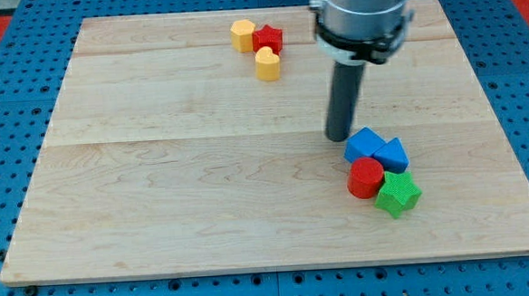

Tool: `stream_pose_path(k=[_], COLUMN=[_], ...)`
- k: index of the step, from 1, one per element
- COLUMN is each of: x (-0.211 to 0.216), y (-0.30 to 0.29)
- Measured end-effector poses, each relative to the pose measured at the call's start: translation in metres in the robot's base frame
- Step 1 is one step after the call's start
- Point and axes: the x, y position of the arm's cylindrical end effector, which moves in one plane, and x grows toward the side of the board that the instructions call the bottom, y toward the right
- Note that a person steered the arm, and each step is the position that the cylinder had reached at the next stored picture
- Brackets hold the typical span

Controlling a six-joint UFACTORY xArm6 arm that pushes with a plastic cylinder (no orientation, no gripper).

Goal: Place the green circle into the blue cube

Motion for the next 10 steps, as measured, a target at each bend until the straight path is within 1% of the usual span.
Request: stream_pose_path(k=[1,2,3,4,5,6,7,8,9,10], x=[-0.033,-0.066,-0.116,-0.184,-0.215,-0.210,-0.246,-0.245,-0.220,-0.193], y=[0.020,0.112,0.136,0.136,0.098,0.063,0.099,0.032,-0.006,-0.003])
